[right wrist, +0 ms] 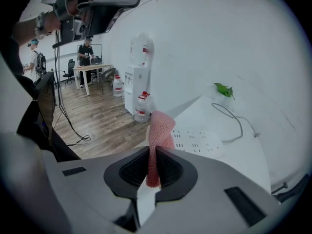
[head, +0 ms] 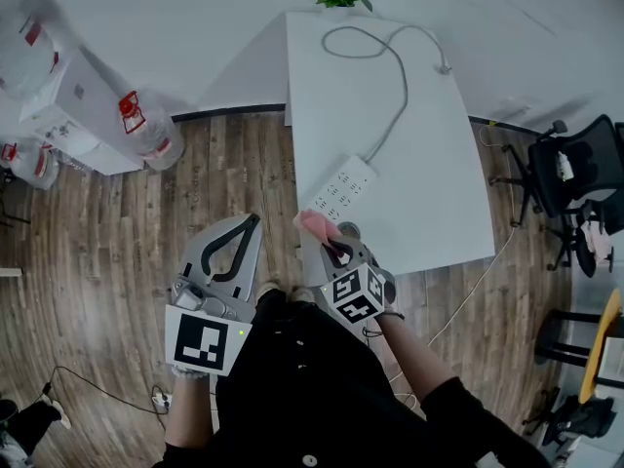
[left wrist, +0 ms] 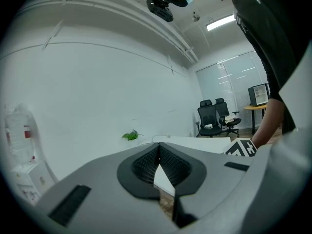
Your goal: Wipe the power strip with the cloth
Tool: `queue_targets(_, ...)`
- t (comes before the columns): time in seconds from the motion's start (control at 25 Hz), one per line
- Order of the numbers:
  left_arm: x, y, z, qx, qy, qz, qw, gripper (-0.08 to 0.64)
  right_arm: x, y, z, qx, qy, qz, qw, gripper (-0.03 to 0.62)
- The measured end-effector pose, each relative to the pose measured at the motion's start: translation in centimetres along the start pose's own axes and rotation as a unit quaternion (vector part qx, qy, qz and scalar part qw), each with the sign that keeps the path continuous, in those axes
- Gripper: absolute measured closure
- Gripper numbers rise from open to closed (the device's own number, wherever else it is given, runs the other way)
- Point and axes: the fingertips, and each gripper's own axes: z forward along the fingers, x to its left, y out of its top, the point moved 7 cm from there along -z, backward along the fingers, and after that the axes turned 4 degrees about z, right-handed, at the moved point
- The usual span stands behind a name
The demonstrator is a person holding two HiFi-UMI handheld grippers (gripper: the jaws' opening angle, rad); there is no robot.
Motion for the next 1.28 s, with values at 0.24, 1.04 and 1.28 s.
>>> queue_targets(0.24,-0.2,0.1,0.1,-0.003,-0.001,0.001,1.0000,0.546,-3.8,0.0,-1.8,-0.010,-0.047,0.015,0.999,0.541)
queue_targets(1.04,0.3,-0.4,-0.9,0.020,0.026,-0.003,0.9995,0.546,-16.4,3.2,-0.3,-0.005,-0.151,-0.033,0.988,0.541)
queue_targets(1.28,0.8,-0.9,-1.5,0.029,0.040,-0.005,0.9988,0.546,-18.8,3.6,1.9,0.019,-0.166,-0.043,0.985,0.541)
